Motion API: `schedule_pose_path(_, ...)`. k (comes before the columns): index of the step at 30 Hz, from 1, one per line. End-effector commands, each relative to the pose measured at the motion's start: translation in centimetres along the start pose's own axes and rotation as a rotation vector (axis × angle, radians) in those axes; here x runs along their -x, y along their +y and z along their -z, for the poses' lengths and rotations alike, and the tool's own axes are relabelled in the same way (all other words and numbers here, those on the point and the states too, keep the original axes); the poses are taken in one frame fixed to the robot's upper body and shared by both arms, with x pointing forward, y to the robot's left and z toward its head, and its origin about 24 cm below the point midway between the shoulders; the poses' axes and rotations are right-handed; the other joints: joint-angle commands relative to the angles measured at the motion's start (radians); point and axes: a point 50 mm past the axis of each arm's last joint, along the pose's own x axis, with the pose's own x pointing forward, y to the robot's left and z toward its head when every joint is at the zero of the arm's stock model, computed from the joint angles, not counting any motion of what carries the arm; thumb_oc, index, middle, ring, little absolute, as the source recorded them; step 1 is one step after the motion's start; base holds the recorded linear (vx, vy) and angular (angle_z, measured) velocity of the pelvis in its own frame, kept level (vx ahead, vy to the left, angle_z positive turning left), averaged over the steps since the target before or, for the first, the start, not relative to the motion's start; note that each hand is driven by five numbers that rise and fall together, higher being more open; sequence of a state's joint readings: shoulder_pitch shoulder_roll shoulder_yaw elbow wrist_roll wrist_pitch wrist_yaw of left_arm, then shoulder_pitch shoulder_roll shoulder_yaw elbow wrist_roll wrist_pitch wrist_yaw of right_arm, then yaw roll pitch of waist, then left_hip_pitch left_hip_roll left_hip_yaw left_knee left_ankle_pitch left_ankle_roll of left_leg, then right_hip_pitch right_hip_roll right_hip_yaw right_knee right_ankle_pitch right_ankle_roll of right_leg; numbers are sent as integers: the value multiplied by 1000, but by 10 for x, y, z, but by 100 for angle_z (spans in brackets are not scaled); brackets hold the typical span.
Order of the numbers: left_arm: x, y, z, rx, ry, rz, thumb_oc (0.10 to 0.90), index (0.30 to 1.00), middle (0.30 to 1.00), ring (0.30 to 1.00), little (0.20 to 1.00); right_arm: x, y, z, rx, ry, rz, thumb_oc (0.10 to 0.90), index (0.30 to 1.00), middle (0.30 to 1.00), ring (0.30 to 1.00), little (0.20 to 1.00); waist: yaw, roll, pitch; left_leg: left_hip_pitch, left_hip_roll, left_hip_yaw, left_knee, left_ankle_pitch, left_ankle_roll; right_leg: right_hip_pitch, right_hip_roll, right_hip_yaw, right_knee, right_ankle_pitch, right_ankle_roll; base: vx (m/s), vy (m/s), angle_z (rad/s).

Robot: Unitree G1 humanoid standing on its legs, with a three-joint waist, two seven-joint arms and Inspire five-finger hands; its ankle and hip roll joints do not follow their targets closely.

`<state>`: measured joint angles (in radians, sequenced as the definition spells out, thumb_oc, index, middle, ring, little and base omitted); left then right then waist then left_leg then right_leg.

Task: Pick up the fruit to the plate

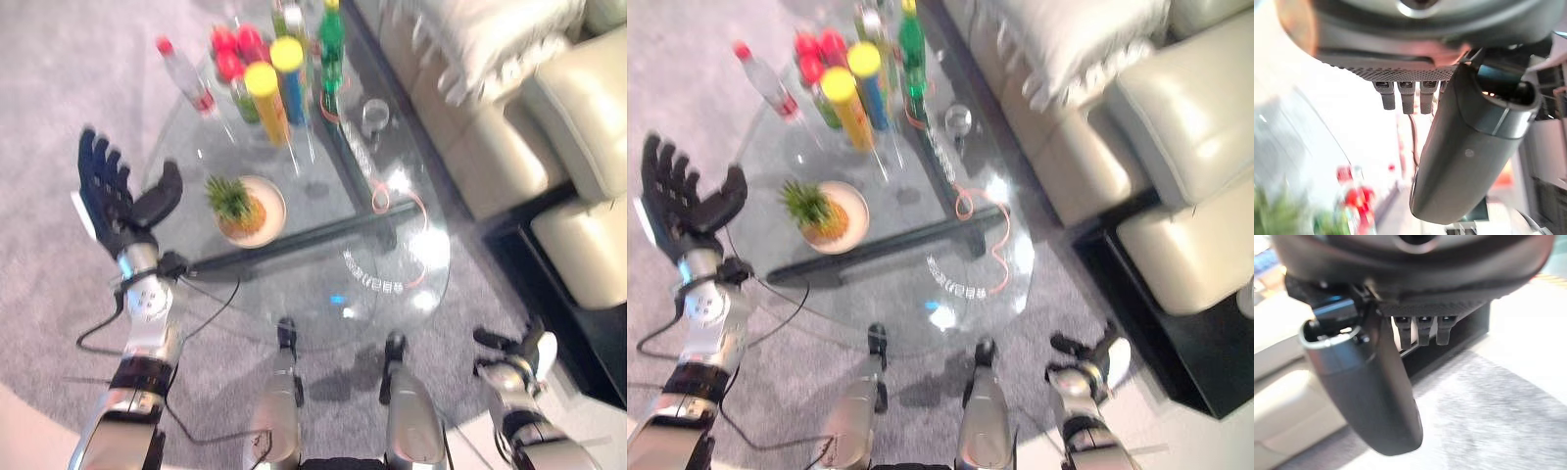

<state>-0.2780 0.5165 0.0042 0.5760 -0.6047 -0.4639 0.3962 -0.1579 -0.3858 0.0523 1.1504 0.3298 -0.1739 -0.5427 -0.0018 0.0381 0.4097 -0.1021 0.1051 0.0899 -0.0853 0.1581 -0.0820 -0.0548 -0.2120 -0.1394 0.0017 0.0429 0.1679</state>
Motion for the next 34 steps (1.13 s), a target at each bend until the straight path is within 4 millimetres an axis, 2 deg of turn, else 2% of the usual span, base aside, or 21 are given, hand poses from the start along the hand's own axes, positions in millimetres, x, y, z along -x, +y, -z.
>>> schedule_pose_path(1, 10, 24, 30, -118, 131, 31, 800, 900, 900, 900, 900, 0, -15, 24, 94, 61, -47, 800, 900, 900, 900, 900, -6, -28, -151, 73, -22, -5, 47, -117, 0, 15, 11, 13, 27, 12, -15, 300, -5, -6)
schedule_pose_path(2, 24, 40, 51, -159, 241, 29, 800, 900, 900, 900, 900, 4, -17, 38, 137, 103, -84, 800, 900, 900, 900, 900, -6, -28, -182, 99, -17, -2, 38, -119, -1, 38, 13, 12, 16, 12, -15, 323, -4, -8)
schedule_pose_path(5, 58, 66, 90, -276, 480, 39, 800, 900, 900, 900, 900, 12, -18, 65, 225, 209, -170, 800, 900, 900, 900, 900, -5, -26, -242, 148, -5, 5, 19, -128, -5, 87, 18, 8, -2, 3, -17, 236, -16, -12)
schedule_pose_path(7, 83, 82, 113, -380, 641, 65, 800, 900, 900, 900, 900, 17, -19, 78, 273, 280, -226, 800, 900, 900, 900, 900, -9, -26, -272, 178, 5, 10, 6, -133, -10, 120, 19, 3, -22, -1, -15, 184, -3, -4)
schedule_pose_path(10, 122, 104, 138, -476, 885, 117, 800, 900, 900, 900, 900, 21, -17, 88, 342, 334, -312, 800, 900, 900, 900, 900, -13, -23, -301, 200, 16, 19, -2, -140, -18, 153, 18, -11, -44, -6, -11, 106, 18, -2)
schedule_pose_path(15, 169, 119, 157, -560, 1177, 202, 800, 900, 900, 900, 900, 27, -9, 94, 407, 374, -396, 800, 900, 900, 900, 900, -22, -19, -320, 214, 27, 31, -2, -145, -24, 174, 18, -26, -48, -17, -11, 52, 30, 0)
schedule_pose_path(16, 171, 120, 158, -568, 1193, 208, 800, 900, 900, 900, 900, 28, -8, 95, 411, 376, -400, 800, 900, 900, 900, 900, -22, -19, -321, 215, 27, 31, -2, -146, -24, 175, 19, -27, -49, -17, -11, 32, 33, -3)
schedule_pose_path(18, 192, 124, 163, -668, 1318, 296, 800, 900, 900, 900, 900, 31, -3, 97, 460, 388, -434, 800, 900, 900, 900, 900, -28, -18, -326, 219, 30, 37, -2, -147, -26, 181, 19, -30, -54, -19, -11, 33, 42, 0)
schedule_pose_path(23, 210, 115, 170, -669, 1405, 384, 800, 900, 900, 900, 900, 33, 3, 95, 524, 375, -474, 800, 900, 900, 900, 900, -31, -19, -327, 229, 39, 51, -2, -151, -27, 189, 16, -32, -75, -10, -8, 20, 18, -1)
schedule_pose_path(28, 212, 105, 174, -655, 1414, 439, 800, 900, 900, 900, 900, 33, 11, 90, 545, 346, -505, 800, 900, 900, 900, 900, -28, -21, -323, 229, 48, 59, -2, -150, -31, 189, 12, -43, -81, -5, -5, 0, 0, 0)
schedule_pose_path(34, 214, 103, 174, -652, 1414, 447, 800, 900, 900, 900, 900, 36, 18, 89, 580, 334, -535, 800, 900, 900, 900, 900, -32, -24, -326, 235, 52, 64, -2, -151, -30, 190, 14, -37, -81, -7, -7, 0, 0, 0)
